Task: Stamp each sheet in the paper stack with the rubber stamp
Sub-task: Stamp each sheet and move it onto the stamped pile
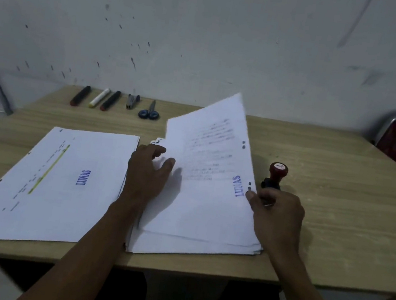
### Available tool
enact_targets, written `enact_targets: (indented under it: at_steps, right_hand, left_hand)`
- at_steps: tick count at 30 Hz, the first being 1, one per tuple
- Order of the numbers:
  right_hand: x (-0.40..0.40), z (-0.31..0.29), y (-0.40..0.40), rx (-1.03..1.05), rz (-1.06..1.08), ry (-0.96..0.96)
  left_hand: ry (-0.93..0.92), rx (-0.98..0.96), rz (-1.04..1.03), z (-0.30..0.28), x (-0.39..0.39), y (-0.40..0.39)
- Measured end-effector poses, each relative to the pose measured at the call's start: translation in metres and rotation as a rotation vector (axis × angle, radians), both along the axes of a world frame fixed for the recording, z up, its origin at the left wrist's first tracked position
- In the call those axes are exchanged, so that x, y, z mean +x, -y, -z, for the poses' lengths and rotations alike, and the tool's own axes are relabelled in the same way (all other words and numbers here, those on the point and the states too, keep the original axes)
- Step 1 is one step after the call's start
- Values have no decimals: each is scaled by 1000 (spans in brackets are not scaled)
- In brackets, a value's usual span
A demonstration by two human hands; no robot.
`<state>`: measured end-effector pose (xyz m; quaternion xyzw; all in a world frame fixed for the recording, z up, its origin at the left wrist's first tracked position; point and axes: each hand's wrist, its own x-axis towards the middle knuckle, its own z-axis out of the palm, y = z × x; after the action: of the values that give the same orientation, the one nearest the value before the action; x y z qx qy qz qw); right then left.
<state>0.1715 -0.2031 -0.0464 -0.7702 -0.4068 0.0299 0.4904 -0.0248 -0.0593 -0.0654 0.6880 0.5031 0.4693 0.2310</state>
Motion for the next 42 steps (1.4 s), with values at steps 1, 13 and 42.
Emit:
enact_targets:
  at_steps: [1, 13, 42]
  right_hand:
    - [0, -2, 1, 38, -20, -35]
    - [-20, -29, -5, 269, -254, -674]
    - [-203, -11, -69, -409, -489, 311]
  left_hand:
    - [25, -10, -5, -2, 0, 1]
    - [521, -502, 176, -54, -40, -3]
    - [-396, -261, -477, -19, -224, -11]
